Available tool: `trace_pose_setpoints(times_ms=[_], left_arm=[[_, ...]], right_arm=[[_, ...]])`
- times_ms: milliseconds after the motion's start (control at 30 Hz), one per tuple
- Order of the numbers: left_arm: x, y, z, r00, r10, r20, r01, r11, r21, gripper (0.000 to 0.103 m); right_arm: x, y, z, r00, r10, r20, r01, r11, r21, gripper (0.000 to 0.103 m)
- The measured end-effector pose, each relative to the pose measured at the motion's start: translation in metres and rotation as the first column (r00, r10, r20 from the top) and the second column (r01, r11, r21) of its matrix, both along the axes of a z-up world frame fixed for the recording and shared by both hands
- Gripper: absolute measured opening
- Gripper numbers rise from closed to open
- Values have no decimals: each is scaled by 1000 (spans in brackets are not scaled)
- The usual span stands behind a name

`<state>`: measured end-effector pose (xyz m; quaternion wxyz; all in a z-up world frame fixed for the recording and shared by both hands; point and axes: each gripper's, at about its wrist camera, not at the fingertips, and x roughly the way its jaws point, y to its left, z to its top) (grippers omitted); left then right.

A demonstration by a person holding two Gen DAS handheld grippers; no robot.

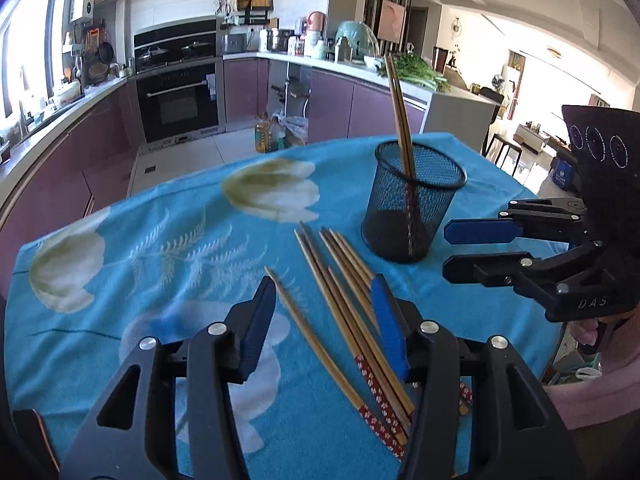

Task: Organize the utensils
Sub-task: 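Open both tools to release the chopsticks and pull back, then grasp another chopstick with the left tool while the right tool grasps one too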

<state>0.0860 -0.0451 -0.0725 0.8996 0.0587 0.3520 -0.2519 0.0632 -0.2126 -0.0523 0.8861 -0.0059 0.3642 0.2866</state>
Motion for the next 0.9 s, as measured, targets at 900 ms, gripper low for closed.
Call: trace_pose_setpoints(times_ms=[900], left_arm=[[24,-10,-55,982,55,-179,-38,994,98,32]], right_arm=[[12,3,-47,987,-87,-139,78,995,-69,32]])
